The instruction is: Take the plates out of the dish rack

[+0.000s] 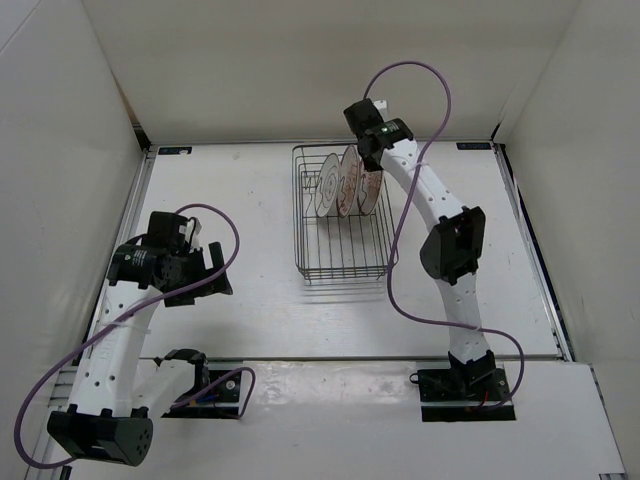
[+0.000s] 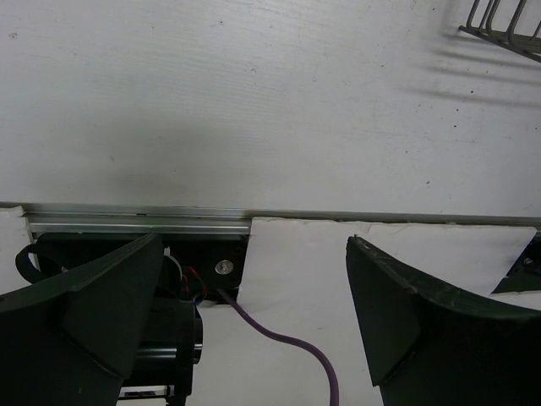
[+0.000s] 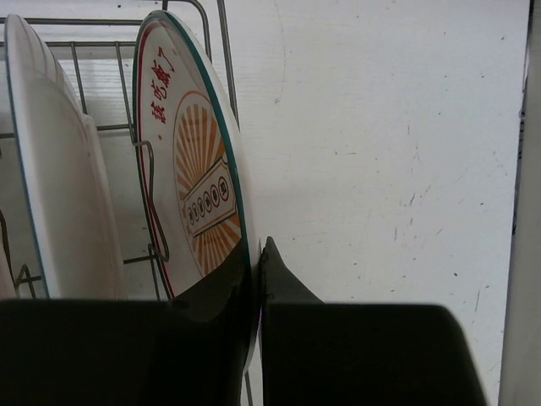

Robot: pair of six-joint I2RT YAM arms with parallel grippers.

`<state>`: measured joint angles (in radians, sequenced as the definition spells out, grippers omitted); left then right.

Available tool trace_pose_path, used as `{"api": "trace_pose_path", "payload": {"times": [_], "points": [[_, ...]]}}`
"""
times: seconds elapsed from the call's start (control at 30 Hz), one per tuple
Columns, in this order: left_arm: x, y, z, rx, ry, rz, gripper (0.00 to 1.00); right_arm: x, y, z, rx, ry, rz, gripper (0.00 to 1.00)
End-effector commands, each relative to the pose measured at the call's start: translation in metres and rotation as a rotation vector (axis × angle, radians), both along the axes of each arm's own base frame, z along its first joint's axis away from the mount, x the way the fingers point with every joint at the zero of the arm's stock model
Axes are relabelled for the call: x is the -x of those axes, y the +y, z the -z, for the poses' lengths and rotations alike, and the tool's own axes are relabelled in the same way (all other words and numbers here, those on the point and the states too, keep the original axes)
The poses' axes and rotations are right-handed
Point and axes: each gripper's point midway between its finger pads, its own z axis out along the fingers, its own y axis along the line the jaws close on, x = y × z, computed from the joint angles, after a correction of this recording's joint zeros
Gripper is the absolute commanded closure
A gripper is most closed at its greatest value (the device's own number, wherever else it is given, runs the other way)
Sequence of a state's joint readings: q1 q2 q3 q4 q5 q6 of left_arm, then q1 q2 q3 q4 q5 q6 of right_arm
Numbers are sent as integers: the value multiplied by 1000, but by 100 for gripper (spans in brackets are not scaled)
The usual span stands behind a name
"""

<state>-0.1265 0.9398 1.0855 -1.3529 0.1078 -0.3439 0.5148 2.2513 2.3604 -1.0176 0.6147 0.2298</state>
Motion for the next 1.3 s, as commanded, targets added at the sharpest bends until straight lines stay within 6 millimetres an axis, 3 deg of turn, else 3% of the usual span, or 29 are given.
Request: {"api": "trace_pose_path", "payload": {"times": [0.0, 0.03, 0.07, 0.13, 0.23, 0.27, 0.37, 0.47, 0.6, 0.63, 0.67, 0.7, 0.73, 0.77, 0.83, 0.93, 1.13, 1.2, 1.23, 1.27], "points": [[2, -2, -1, 5, -7, 16, 0, -15, 9, -87, -63, -258, -10, 100], [2, -2, -1, 8, -6, 14, 0, -15, 7, -97, -56, -281, -6, 100], [2, -2, -1, 11, -4, 14, 0, -12, 8, -120, -79, -337, -9, 100], [2, -3, -1, 13, -7, 16, 0, -7, 12, -134, -59, -372, -17, 100], [1, -4, -1, 11, -5, 20, 0, 1, 11, -169, -34, -459, -26, 100], [1, -4, 0, 10, 1, 20, 0, 7, 7, -190, -23, -507, -24, 100], [1, -5, 0, 12, -2, 22, 0, 17, 1, -214, -18, -559, -21, 100], [0, -5, 0, 13, 2, 19, 0, 22, -6, -227, 3, -580, -26, 100], [-1, -9, 3, 35, 17, 14, 0, 27, -14, -218, 7, -543, -37, 100], [-2, -10, 2, 41, 15, 18, 0, 26, -80, -228, -7, -560, 155, 100], [-2, -11, 3, 42, 17, 24, 0, 33, -119, -239, -93, -569, 264, 100], [-1, -12, 2, 43, 18, 32, 0, 52, -143, -199, -195, -373, 285, 100], [-1, -13, 2, 43, 18, 35, 0, 69, -206, -188, -264, -336, 448, 100], [0, -13, 2, 41, 16, 43, 0, 61, -217, -196, -273, -381, 410, 100], [1, -12, 5, 34, 25, 36, 0, 61, -213, -196, -322, -368, 358, 100], [1, -17, 8, 64, 44, 33, 0, 77, -202, -164, -328, -246, 389, 100], [1, -20, 9, 77, 39, 33, 0, 72, -199, -132, -396, -196, 371, 100], [1, -20, 9, 77, 39, 31, 0, 72, -191, -109, -453, -145, 377, 100], [1, -19, 11, 75, 44, 29, 0, 74, -204, -101, -475, -138, 430, 100], [1, -19, 11, 73, 42, 25, 0, 80, -204, -83, -485, -100, 456, 100]]}}
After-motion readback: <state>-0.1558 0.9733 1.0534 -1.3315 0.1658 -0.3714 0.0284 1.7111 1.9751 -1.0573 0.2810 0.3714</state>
